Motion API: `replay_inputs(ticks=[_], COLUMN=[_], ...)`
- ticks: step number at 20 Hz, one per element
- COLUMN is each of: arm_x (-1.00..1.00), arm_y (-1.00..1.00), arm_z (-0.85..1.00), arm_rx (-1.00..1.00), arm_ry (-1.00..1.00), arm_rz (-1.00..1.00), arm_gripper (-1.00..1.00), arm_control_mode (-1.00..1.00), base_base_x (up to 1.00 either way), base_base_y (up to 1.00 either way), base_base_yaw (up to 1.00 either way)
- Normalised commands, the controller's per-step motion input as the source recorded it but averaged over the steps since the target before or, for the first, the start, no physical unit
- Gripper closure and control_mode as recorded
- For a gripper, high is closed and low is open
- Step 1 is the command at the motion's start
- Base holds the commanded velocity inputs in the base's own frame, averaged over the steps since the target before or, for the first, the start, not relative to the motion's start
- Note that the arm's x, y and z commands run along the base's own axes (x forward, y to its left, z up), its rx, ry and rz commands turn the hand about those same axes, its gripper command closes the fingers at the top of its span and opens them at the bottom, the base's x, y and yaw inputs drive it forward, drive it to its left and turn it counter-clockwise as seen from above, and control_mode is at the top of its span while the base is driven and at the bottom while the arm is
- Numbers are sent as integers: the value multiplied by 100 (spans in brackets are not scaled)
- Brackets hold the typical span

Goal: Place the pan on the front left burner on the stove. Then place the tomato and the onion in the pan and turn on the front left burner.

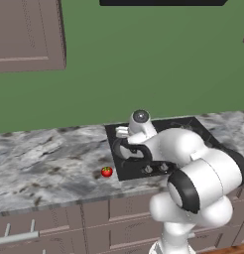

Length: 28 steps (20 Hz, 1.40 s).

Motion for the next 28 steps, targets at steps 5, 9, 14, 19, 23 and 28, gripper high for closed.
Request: replay_inputs(ticks=[5, 9, 14, 19, 23, 28], arm_x=[29, 30, 23, 17, 13, 6], arm_y=[0, 0, 0, 0, 0, 0], arm_z=[-20, -22, -23, -23, -22, -20], arm_rx=[0, 0, 0, 0, 0, 0], arm_ry=[0, 0, 0, 0, 0, 0], arm_rz=[0, 0, 0, 0, 0, 0], arm_gripper=[100, 100, 100, 100, 100, 100], arm_control_mode=[-100, -100, -100, -100, -100, -100], base_base_x=[0, 0, 0, 0, 0, 0], base_base_y=[0, 0, 0, 0, 0, 0], base_base_yaw=[0, 0, 0, 0, 0, 0])
